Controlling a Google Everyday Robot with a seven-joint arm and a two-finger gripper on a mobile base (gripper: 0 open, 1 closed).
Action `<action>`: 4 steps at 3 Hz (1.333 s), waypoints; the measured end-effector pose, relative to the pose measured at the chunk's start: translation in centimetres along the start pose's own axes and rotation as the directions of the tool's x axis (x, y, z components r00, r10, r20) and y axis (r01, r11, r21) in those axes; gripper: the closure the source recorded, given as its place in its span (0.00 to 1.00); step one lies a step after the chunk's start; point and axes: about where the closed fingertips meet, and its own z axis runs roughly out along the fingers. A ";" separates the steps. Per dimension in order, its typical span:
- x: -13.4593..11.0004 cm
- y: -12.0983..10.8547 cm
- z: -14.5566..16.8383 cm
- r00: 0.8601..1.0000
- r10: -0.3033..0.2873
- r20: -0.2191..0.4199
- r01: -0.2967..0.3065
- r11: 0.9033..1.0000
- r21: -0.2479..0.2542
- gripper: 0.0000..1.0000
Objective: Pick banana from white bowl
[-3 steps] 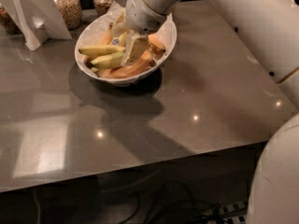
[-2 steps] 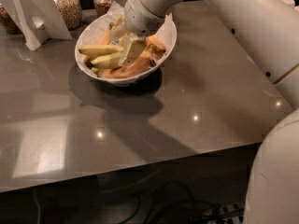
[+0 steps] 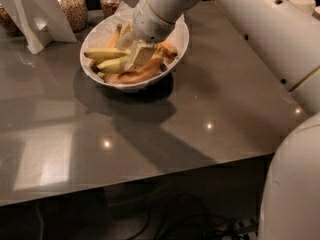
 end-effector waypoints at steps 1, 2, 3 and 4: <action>0.3 0.5 0.8 1.000 0.017 0.013 -0.016 1.000 -0.017 0.49; 0.4 0.8 1.6 0.999 0.030 0.027 -0.029 0.999 -0.031 0.51; 0.4 0.9 1.6 0.999 0.030 0.028 -0.029 0.999 -0.031 0.70; 0.3 0.9 1.6 0.999 0.032 0.029 -0.031 0.999 -0.030 0.93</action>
Offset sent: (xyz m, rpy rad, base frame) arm -0.0062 0.0028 -0.0230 0.0260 0.0712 -0.0034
